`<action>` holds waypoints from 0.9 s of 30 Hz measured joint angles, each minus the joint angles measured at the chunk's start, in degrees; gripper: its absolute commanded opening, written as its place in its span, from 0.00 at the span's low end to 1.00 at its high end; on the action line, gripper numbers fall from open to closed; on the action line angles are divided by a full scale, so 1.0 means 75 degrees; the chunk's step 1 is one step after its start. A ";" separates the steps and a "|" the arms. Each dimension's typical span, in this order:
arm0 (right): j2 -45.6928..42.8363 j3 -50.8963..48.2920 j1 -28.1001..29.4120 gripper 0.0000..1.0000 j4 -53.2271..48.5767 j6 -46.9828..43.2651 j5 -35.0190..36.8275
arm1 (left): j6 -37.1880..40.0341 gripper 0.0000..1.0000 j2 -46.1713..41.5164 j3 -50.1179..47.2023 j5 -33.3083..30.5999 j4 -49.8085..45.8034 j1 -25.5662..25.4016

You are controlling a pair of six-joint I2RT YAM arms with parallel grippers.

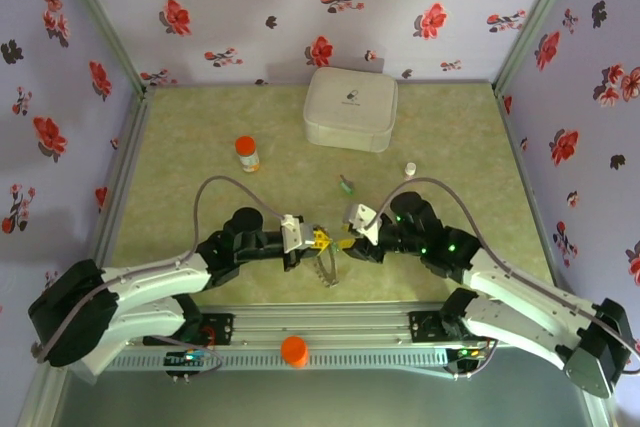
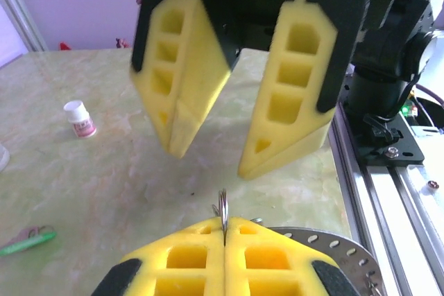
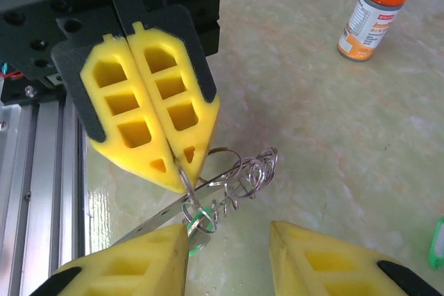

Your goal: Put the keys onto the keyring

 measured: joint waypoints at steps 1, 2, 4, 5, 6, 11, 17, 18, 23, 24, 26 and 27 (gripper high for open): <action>-0.0067 -0.0154 0.0000 0.36 0.0204 0.0131 0.0003 | -0.0076 0.00 0.0029 -0.0087 -0.0055 0.0224 0.0000; -0.0090 -0.0248 0.0000 0.36 0.0358 0.0242 0.0000 | -0.0134 0.00 0.0038 -0.0154 -0.0099 0.0405 0.0000; -0.0064 -0.0347 0.0000 0.36 0.0615 0.0396 -0.0017 | -0.0219 0.00 0.0050 -0.0251 -0.0172 0.0761 0.0000; -0.0029 -0.0353 0.0000 0.35 0.0702 0.0455 -0.0026 | -0.0254 0.00 0.0052 -0.0271 -0.0201 0.0889 0.0000; 0.0012 -0.0353 0.0000 0.35 0.0816 0.0504 -0.0035 | -0.0289 0.00 0.0058 -0.0274 -0.0219 0.0997 0.0000; 0.0195 -0.0353 0.0000 0.31 0.1183 0.0609 -0.0090 | -0.0388 0.00 0.0070 -0.0274 -0.0221 0.1343 0.0000; 0.0425 -0.0350 0.0000 0.17 0.1355 0.0685 -0.0286 | -0.0396 0.00 0.0070 -0.0274 -0.0221 0.1448 0.0000; 0.0487 -0.0350 0.0000 0.16 0.1390 0.0697 -0.0332 | -0.0399 0.00 0.0070 -0.0274 -0.0219 0.1457 0.0000; 0.0813 -0.0344 -0.0003 0.26 0.1489 0.0714 -0.0603 | -0.0490 0.00 0.0108 -0.0315 -0.0216 0.1536 0.0000; 0.0848 -0.0344 -0.0003 0.28 0.1483 0.0720 -0.0612 | -0.0522 0.00 0.0128 -0.0318 -0.0216 0.1574 0.0000; 0.0816 -0.0344 -0.0015 0.34 0.1486 0.0720 -0.0595 | -0.0554 0.00 0.0152 -0.0323 -0.0216 0.1670 0.0000; 0.0761 -0.0344 -0.0015 0.39 0.1478 0.0714 -0.0551 | -0.0565 0.00 0.0154 -0.0326 -0.0210 0.1711 0.0000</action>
